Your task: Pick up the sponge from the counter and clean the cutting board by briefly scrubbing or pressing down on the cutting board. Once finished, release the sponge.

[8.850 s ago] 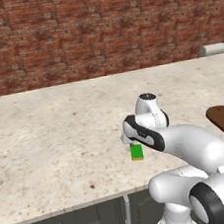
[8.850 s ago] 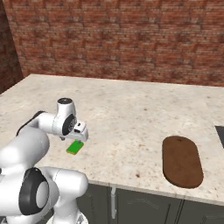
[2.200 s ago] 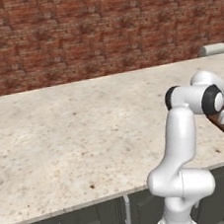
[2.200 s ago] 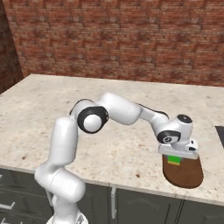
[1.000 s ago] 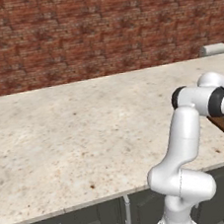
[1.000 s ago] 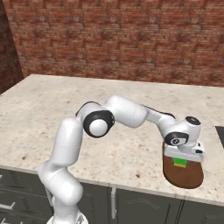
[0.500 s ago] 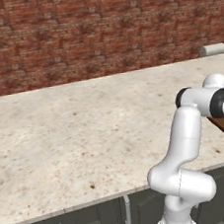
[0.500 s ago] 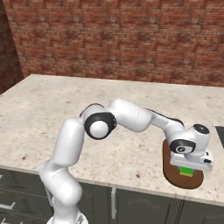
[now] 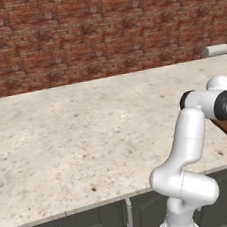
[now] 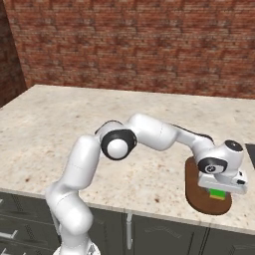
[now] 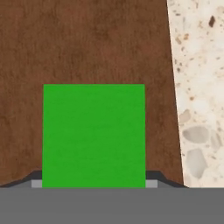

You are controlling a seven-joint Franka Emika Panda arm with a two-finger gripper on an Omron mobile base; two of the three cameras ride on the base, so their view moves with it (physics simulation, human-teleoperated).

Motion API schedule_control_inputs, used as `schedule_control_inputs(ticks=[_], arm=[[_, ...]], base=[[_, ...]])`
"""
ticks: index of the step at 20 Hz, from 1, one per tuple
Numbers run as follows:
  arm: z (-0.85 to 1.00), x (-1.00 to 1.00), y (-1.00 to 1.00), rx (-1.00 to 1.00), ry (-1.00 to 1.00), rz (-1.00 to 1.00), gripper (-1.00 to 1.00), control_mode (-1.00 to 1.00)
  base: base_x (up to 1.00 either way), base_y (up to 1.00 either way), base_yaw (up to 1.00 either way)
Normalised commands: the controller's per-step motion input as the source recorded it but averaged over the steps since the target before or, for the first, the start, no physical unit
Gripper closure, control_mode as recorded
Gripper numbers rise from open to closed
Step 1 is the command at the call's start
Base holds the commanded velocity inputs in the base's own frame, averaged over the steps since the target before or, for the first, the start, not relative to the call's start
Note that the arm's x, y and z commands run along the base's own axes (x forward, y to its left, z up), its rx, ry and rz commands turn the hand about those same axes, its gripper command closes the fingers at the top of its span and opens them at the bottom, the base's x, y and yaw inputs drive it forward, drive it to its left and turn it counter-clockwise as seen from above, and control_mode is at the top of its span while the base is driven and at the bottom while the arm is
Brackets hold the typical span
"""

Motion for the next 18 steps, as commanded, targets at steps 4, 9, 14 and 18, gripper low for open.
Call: schedule_control_inputs(ticks=[4,9,14,18], arm=[[-0.71,0.16,-0.08,0.0,0.0,0.0,1.0,-1.0],[-0.59,0.12,0.03,0.0,0.0,0.0,1.0,-1.0],[0.1,0.51,0.49,0.0,-0.01,0.0,1.0,-1.0],[-0.12,0.42,0.66,-0.01,0.04,0.0,1.0,-1.0]], base=[[0.0,0.0,0.0],[0.0,0.0,0.0],[0.0,0.0,0.0],[0.0,0.0,0.0]])
